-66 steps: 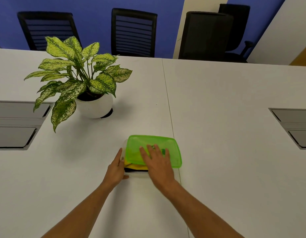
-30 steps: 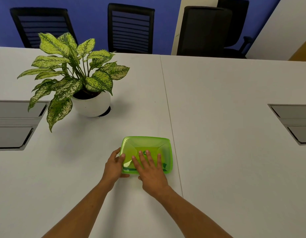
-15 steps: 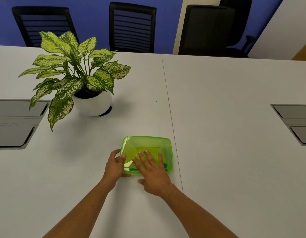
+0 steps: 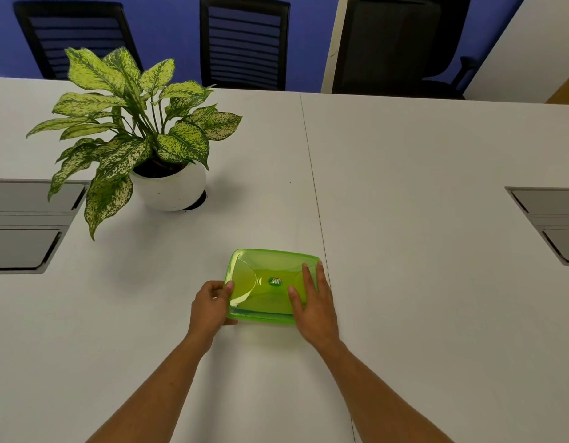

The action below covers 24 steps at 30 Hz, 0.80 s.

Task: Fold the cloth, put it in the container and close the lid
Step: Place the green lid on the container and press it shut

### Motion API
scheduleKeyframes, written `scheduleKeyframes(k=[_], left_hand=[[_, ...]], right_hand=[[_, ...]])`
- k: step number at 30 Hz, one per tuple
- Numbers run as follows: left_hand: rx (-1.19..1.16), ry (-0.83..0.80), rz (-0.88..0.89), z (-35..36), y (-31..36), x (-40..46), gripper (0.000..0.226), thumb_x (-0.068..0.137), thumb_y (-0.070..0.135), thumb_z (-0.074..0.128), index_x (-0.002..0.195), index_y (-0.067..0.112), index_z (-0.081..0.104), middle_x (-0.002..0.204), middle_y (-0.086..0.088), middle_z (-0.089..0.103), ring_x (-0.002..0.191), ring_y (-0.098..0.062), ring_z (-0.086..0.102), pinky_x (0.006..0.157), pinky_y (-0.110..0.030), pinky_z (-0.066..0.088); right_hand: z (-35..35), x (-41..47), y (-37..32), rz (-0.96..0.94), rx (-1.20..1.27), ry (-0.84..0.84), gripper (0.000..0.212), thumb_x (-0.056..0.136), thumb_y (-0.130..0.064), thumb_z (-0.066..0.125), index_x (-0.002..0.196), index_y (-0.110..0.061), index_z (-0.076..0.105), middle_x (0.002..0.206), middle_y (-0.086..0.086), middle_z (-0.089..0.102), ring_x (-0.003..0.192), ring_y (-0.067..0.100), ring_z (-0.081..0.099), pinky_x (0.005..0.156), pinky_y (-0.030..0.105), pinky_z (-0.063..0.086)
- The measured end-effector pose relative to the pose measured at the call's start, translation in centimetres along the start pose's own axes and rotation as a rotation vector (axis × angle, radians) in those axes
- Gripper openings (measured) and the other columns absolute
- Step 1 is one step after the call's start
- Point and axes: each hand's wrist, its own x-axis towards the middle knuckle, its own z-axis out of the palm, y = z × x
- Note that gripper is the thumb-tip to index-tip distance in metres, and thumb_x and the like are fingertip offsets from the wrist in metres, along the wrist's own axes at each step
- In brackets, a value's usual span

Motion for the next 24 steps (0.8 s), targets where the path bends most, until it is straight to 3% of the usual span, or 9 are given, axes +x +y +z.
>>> scheduleKeyframes(k=[3, 7, 12, 17, 20, 23, 24], left_hand=[[0.140, 0.024, 0.019, -0.1, -0.6, -0.4, 0.044, 0.091, 0.054, 0.051, 0.092, 0.009, 0.054, 0.087, -0.008, 0.059, 0.075, -0.020, 0.059, 0.044, -0.030, 0.053], [0.147, 0.020, 0.042, 0.2, -1.7, -0.9, 0.065, 0.089, 0.065, 0.044, 0.085, 0.000, 0.048, 0.062, -0.012, 0.055, 0.045, -0.018, 0.054, 0.042, -0.028, 0.043], [0.128, -0.001, 0.112, 0.1, -2.2, -0.9, 0.056, 0.090, 0.058, 0.049, 0.071, 0.006, 0.040, 0.057, -0.014, 0.051, 0.036, -0.019, 0.053, 0.045, -0.029, 0.043], [0.125, -0.008, 0.136, 0.2, -2.3, -0.9, 0.052, 0.092, 0.055, 0.048, 0.070, 0.009, 0.039, 0.058, -0.013, 0.046, 0.035, -0.018, 0.049, 0.039, -0.024, 0.040], [0.117, -0.024, 0.114, 0.1, -2.2, -0.3, 0.044, 0.094, 0.049, 0.049, 0.076, 0.010, 0.042, 0.065, -0.009, 0.048, 0.049, -0.020, 0.053, 0.042, -0.028, 0.044], [0.080, 0.038, 0.141, 0.3, -1.1, 0.4, 0.015, 0.094, 0.028, 0.056, 0.104, 0.020, 0.047, 0.090, -0.005, 0.054, 0.077, -0.026, 0.056, 0.056, -0.032, 0.046], [0.107, 0.065, 0.180, 0.4, -0.5, 0.6, 0.025, 0.092, 0.020, 0.057, 0.114, 0.024, 0.046, 0.097, -0.006, 0.055, 0.080, -0.026, 0.056, 0.061, -0.033, 0.046]], right_hand=[[0.1, 0.0, 0.2, -0.015, -0.002, 0.009, 0.061, 0.097, -0.049, 0.037, 0.151, -0.030, 0.014, 0.162, -0.001, -0.002, 0.146, 0.020, 0.009, 0.116, 0.031, 0.015], [0.0, 0.1, 0.4, -0.048, 0.016, -0.010, 0.063, 0.097, -0.049, 0.038, 0.151, -0.029, 0.012, 0.161, -0.001, -0.004, 0.147, 0.020, 0.009, 0.115, 0.031, 0.014], [-0.3, 0.4, 0.8, -0.077, 0.031, -0.032, 0.063, 0.097, -0.049, 0.040, 0.151, -0.031, 0.011, 0.161, -0.003, -0.006, 0.146, 0.019, 0.010, 0.114, 0.031, 0.018], [-0.5, 0.5, 0.7, -0.090, 0.016, -0.027, 0.064, 0.097, -0.049, 0.040, 0.151, -0.031, 0.011, 0.161, -0.004, -0.007, 0.146, 0.019, 0.011, 0.114, 0.032, 0.019], [-0.5, 0.3, 0.6, -0.080, -0.018, -0.025, 0.064, 0.096, -0.053, 0.038, 0.150, -0.034, 0.011, 0.161, -0.006, -0.006, 0.144, 0.021, 0.017, 0.111, 0.037, 0.030], [-0.6, 0.3, 0.5, -0.063, -0.094, -0.011, 0.063, 0.095, -0.056, 0.036, 0.150, -0.034, 0.014, 0.162, -0.003, 0.000, 0.138, 0.026, 0.030, 0.104, 0.042, 0.040], [-0.6, 0.4, 0.5, -0.060, -0.124, -0.001, 0.063, 0.094, -0.056, 0.037, 0.149, -0.032, 0.017, 0.161, -0.001, 0.005, 0.135, 0.027, 0.034, 0.102, 0.043, 0.041]])
